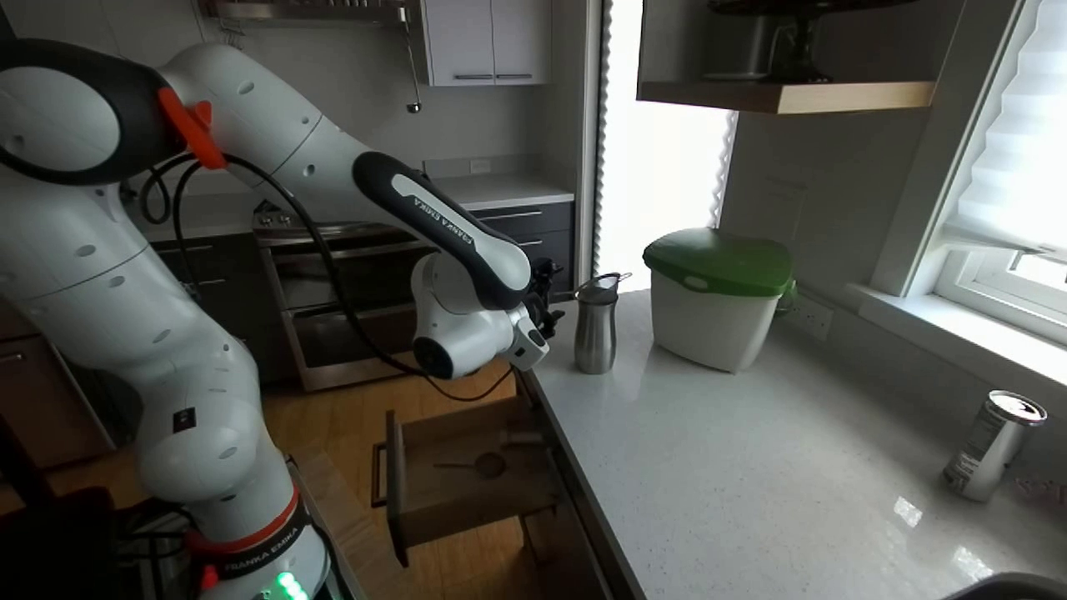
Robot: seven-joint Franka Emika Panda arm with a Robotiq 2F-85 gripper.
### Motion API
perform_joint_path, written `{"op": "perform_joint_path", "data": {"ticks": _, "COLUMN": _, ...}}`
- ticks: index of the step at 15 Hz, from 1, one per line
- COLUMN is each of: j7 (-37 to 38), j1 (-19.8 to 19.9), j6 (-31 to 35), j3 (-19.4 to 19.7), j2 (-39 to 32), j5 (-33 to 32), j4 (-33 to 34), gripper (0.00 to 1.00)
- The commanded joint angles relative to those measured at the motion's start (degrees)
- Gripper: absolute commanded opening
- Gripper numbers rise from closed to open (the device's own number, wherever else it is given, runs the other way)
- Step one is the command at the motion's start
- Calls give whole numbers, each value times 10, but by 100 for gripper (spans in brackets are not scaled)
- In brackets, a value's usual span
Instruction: Remove the silver object from the cup
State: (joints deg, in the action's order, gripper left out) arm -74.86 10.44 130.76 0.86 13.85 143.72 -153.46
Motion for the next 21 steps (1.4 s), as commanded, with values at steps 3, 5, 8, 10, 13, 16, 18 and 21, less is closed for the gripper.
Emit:
{"op": "perform_joint_path", "data": {"ticks": 3, "j7": 2, "j1": -7, "j6": -19, "j3": 1, "j2": -9, "j5": -1, "j4": 6, "gripper": 100}}
{"op": "perform_joint_path", "data": {"ticks": 5, "j7": 0, "j1": -5, "j6": -18, "j3": 2, "j2": -11, "j5": -1, "j4": 10, "gripper": 100}}
{"op": "perform_joint_path", "data": {"ticks": 8, "j7": 0, "j1": -3, "j6": -21, "j3": 5, "j2": -14, "j5": -1, "j4": 11, "gripper": 100}}
{"op": "perform_joint_path", "data": {"ticks": 10, "j7": 4, "j1": -4, "j6": -26, "j3": 7, "j2": -16, "j5": -1, "j4": 9, "gripper": 100}}
{"op": "perform_joint_path", "data": {"ticks": 13, "j7": 1, "j1": -3, "j6": -40, "j3": 10, "j2": -19, "j5": -1, "j4": 9, "gripper": 92}}
{"op": "perform_joint_path", "data": {"ticks": 16, "j7": -1, "j1": -1, "j6": -52, "j3": 15, "j2": -25, "j5": -1, "j4": 9, "gripper": 88}}
{"op": "perform_joint_path", "data": {"ticks": 18, "j7": -6, "j1": 1, "j6": -64, "j3": 20, "j2": -29, "j5": -1, "j4": 8, "gripper": 86}}
{"op": "perform_joint_path", "data": {"ticks": 21, "j7": -4, "j1": 2, "j6": -80, "j3": 27, "j2": -35, "j5": -2, "j4": 6, "gripper": 87}}
